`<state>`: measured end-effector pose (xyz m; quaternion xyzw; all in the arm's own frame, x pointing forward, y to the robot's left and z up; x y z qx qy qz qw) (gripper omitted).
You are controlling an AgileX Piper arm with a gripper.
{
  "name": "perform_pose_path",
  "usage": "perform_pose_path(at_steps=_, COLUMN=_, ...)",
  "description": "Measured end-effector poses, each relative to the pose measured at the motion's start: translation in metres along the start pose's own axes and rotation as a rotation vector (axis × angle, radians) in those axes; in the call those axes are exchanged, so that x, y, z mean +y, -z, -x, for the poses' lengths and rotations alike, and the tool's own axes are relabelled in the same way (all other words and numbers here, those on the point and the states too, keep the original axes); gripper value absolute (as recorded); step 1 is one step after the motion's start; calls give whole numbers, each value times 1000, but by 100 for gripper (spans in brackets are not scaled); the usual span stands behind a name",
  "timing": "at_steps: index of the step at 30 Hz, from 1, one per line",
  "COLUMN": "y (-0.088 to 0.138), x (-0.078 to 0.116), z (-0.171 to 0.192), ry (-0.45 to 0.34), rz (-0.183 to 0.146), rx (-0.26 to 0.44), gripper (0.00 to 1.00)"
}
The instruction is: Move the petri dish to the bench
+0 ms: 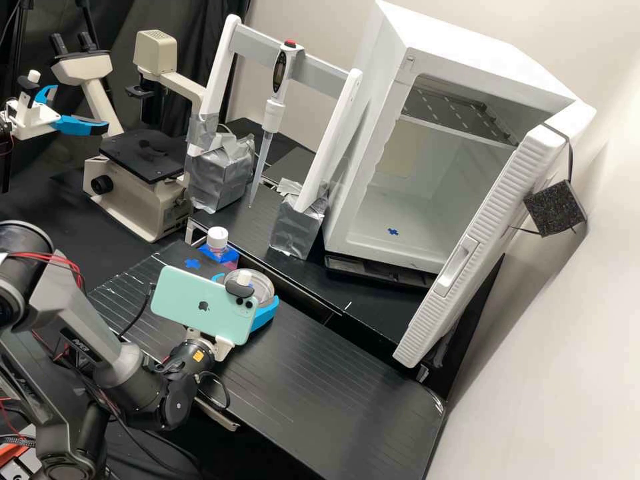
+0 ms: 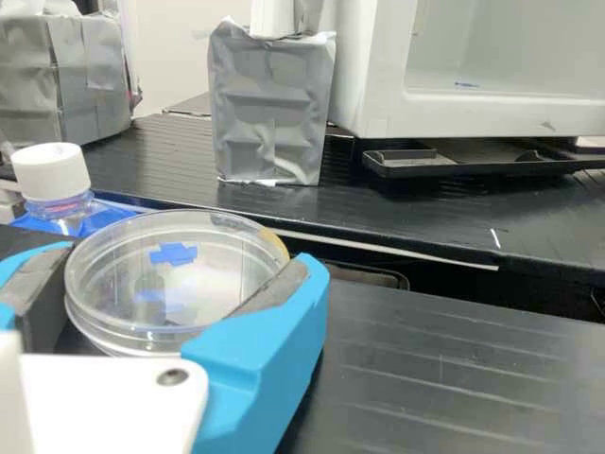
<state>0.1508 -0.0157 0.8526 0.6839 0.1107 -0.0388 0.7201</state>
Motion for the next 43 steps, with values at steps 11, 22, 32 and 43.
perform_pose_path(at_steps=11, y=0, x=0, z=0, ry=-1, rz=0, rx=-2, gripper=100)
perform_pose_path(at_steps=22, y=42, x=7, z=6, ry=-191, rz=89, rx=105, gripper=100)
perform_pose_path(at_steps=32, y=75, x=24, z=-14, ry=-300, rz=-48, rx=317, gripper=100)
perform_pose_path(at_steps=43, y=72, x=12, z=-45, ry=-330, rz=-124, rx=268, gripper=100)
